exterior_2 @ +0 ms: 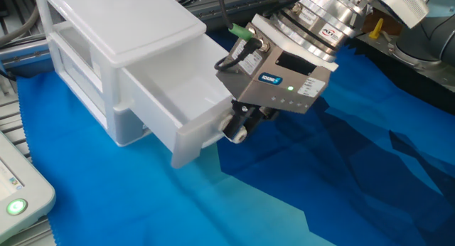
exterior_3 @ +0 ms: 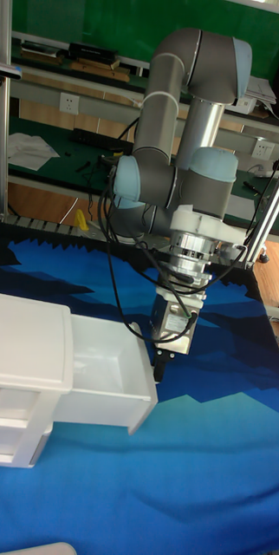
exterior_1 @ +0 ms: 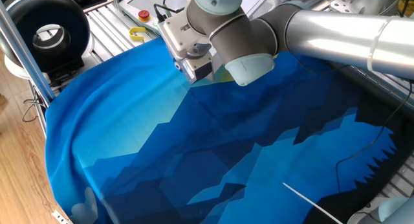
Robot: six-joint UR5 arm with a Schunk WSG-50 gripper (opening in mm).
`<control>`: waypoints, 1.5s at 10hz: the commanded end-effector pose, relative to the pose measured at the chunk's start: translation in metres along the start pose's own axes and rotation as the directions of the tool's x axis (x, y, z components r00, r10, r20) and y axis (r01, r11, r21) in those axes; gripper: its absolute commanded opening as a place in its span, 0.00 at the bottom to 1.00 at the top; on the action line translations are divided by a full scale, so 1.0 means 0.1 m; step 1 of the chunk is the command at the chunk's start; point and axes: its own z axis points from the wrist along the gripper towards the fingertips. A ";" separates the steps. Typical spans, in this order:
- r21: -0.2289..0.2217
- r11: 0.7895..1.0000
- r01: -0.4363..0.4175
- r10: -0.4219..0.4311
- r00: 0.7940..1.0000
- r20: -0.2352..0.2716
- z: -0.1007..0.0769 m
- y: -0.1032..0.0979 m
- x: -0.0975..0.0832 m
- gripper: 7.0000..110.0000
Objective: Grasp the handle and open the drawer
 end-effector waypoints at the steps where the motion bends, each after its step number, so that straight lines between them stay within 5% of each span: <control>1: -0.024 0.999 -0.039 0.040 0.998 0.049 -0.01 0.05 -0.11 0.00; 3: -0.041 0.999 -0.029 0.032 0.997 0.072 -0.01 0.09 -0.16 0.00; 15: -0.049 0.997 -0.067 0.069 0.997 0.026 -0.01 0.11 -0.06 0.00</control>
